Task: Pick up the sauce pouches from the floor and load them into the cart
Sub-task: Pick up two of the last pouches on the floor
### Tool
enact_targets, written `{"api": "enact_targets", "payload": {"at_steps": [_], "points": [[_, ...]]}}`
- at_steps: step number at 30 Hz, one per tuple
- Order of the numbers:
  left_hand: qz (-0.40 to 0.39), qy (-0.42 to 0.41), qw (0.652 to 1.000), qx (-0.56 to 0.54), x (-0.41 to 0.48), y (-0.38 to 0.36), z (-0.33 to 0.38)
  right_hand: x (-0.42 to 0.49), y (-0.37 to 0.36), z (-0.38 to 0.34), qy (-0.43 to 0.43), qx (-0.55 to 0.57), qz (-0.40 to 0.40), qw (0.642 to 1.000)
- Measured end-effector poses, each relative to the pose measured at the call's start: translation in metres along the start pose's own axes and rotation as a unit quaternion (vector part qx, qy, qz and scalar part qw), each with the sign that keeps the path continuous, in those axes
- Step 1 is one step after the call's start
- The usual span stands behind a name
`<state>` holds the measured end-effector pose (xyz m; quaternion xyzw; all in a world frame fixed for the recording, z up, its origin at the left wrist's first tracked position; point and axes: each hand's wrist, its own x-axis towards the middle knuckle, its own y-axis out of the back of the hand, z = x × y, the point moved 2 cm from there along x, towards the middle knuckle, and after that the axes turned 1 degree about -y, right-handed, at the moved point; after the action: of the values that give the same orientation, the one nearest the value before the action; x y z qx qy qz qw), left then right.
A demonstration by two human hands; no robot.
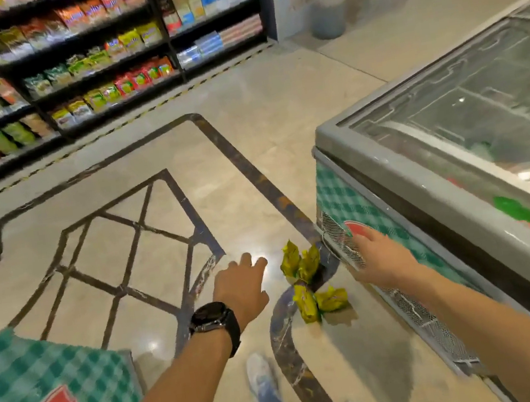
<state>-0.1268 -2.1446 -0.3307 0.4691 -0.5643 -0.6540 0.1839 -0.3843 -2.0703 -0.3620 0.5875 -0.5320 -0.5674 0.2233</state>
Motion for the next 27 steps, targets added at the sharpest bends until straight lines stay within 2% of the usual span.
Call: {"api": "enact_targets", "payload": {"at_steps": [5, 9, 14, 20, 22, 24, 27], "points": [[-0.049, -0.091, 0.995, 0.011, 0.106, -0.032, -0.017, 0.029, -0.048, 0.002, -0.133, 0.017, -0.049, 0.99], [-0.07, -0.14, 0.988, -0.006, 0.174, -0.093, -0.019, 0.081, -0.095, 0.011, -0.161, 0.024, -0.09, 0.983], [-0.082, -0.179, 0.98, 0.02, 0.27, -0.205, -0.006, 0.193, -0.187, 0.039, -0.143, 0.015, -0.11, 0.983], [-0.101, -0.244, 0.959, 0.106, 0.384, -0.412, 0.023, 0.331, -0.378, 0.092, -0.067, -0.066, -0.081, 0.992], [-0.068, -0.299, 0.94, 0.147, 0.416, -0.478, 0.029, 0.366, -0.435, 0.113, -0.036, -0.109, -0.097, 0.989], [0.02, -0.389, 0.903, 0.182, 0.445, -0.534, 0.036, 0.394, -0.476, 0.13, -0.006, -0.169, -0.104, 0.98], [0.101, -0.48, 0.86, 0.141, 0.479, -0.588, 0.04, 0.42, -0.511, 0.138, 0.028, -0.203, -0.067, 0.976]]}}
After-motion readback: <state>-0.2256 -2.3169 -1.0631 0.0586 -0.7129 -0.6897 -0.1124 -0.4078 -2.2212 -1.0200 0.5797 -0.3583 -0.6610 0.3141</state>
